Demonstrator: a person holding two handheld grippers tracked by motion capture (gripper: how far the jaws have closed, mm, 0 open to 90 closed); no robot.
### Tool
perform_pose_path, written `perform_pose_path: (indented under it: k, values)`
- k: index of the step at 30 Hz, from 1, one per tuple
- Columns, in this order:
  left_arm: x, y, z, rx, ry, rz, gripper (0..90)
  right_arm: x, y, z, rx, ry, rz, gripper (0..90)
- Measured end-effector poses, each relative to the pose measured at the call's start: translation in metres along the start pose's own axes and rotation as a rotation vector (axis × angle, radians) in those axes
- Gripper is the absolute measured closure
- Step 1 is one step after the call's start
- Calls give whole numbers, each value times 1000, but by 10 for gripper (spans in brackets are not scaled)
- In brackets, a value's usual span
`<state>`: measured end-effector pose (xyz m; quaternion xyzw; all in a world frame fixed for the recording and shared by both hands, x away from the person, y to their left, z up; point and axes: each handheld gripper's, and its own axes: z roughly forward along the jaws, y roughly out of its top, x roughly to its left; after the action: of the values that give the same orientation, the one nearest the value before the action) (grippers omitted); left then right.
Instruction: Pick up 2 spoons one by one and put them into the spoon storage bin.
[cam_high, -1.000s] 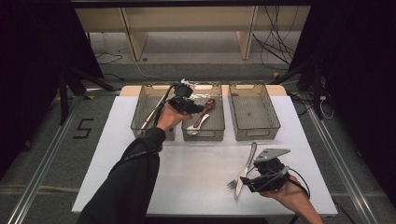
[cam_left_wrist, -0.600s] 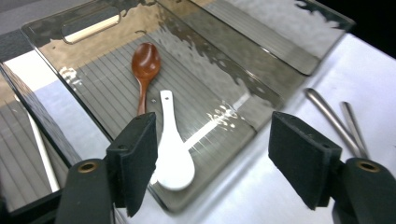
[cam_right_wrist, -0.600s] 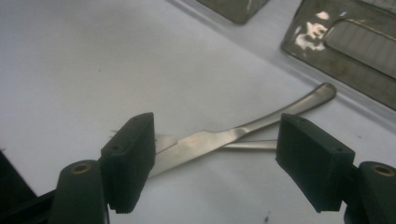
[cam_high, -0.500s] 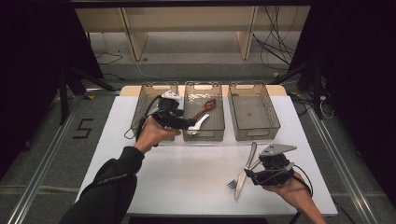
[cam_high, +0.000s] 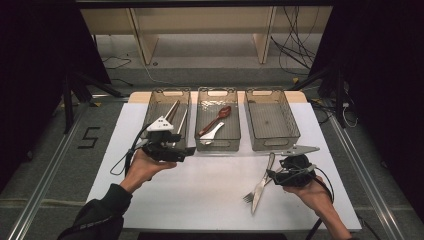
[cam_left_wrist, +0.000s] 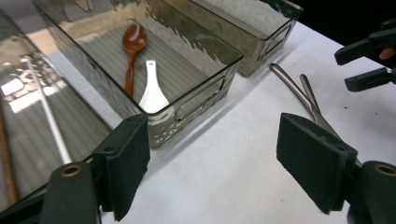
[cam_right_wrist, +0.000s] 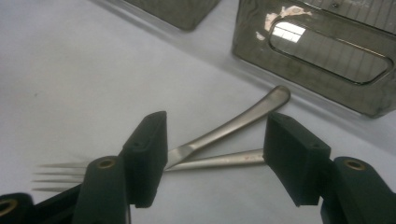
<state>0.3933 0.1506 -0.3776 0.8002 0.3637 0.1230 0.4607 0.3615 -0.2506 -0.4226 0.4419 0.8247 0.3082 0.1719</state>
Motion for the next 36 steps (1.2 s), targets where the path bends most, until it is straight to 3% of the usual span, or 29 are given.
perform_pose_path:
  k: [6, 9, 15, 20, 36]
  values:
    - [-7, -19, -11, -8, 1, 5, 238, -7, 5, 11, 5, -22, 1, 547]
    - [-12, -26, -12, 15, 7, 41, 229, -10, 7, 18, 13, -30, -7, 626]
    - [-15, -38, -15, 32, 8, 45, 225, -18, 12, 35, 40, -31, -2, 808]
    - [-17, -43, -20, 31, 25, 63, 225, -22, 15, 49, 69, -17, 5, 893]
    - [-15, -53, -25, 38, 24, 55, 210, -24, 19, 76, 134, -1, -3, 900]
